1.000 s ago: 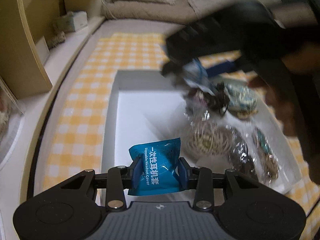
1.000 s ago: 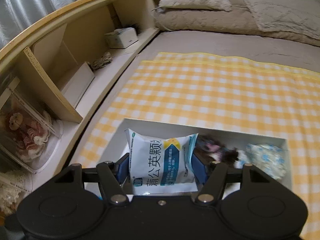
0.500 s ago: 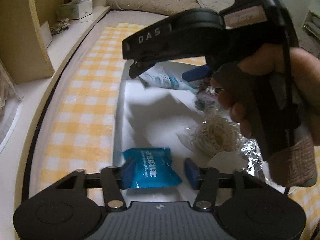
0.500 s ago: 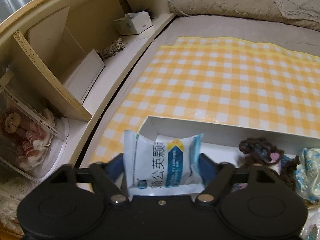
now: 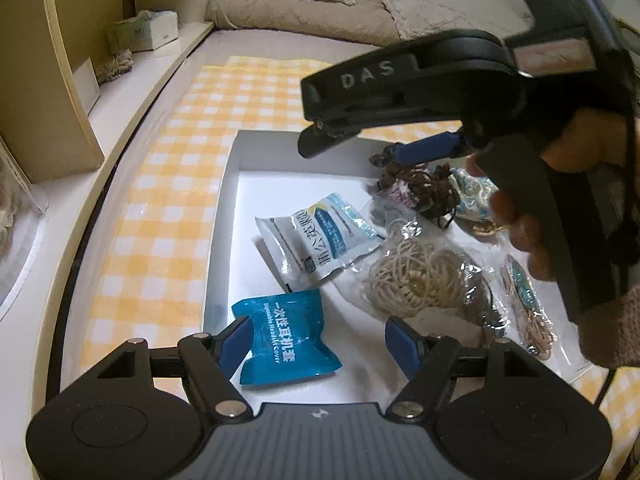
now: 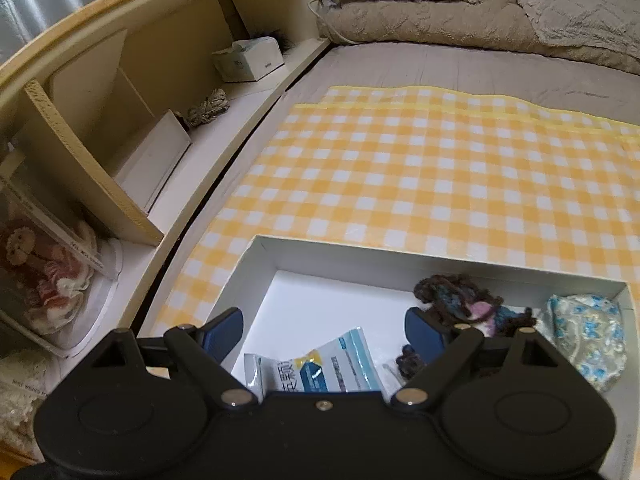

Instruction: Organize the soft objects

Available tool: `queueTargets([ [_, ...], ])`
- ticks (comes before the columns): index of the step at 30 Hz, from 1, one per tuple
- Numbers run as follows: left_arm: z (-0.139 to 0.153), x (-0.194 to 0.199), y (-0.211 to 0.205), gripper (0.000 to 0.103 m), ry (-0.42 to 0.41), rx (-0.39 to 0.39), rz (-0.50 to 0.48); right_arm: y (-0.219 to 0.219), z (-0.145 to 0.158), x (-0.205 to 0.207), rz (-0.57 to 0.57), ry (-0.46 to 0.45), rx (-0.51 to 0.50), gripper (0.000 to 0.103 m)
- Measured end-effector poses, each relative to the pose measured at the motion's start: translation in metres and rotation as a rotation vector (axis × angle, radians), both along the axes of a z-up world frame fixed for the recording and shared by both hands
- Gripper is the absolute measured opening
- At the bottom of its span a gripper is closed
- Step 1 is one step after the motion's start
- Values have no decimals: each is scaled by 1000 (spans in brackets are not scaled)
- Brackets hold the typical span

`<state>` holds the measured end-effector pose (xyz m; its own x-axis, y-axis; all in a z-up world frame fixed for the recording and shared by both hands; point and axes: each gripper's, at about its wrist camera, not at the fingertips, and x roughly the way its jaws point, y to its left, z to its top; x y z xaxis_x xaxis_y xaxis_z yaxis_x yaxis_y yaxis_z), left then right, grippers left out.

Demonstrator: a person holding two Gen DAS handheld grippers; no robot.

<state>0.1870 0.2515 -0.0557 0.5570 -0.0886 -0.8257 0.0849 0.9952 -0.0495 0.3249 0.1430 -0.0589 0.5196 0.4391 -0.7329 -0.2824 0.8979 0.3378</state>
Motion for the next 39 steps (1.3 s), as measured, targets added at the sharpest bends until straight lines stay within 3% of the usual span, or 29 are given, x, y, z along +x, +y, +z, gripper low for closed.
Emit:
queueTargets([
  [17, 46, -28, -26, 84, -89, -5, 28, -55, 60, -66, 95, -108, 29, 91],
  [27, 79, -56, -37, 102, -176, 2, 46, -100, 90, -105, 86, -181, 25, 93],
  [35, 106, -88, -45, 103, -284, -40, 80, -137, 101, -140, 74, -236, 4, 96],
  [39, 111, -101, -57, 103, -321, -14, 109, -155, 99, -158, 61, -252, -14, 98],
])
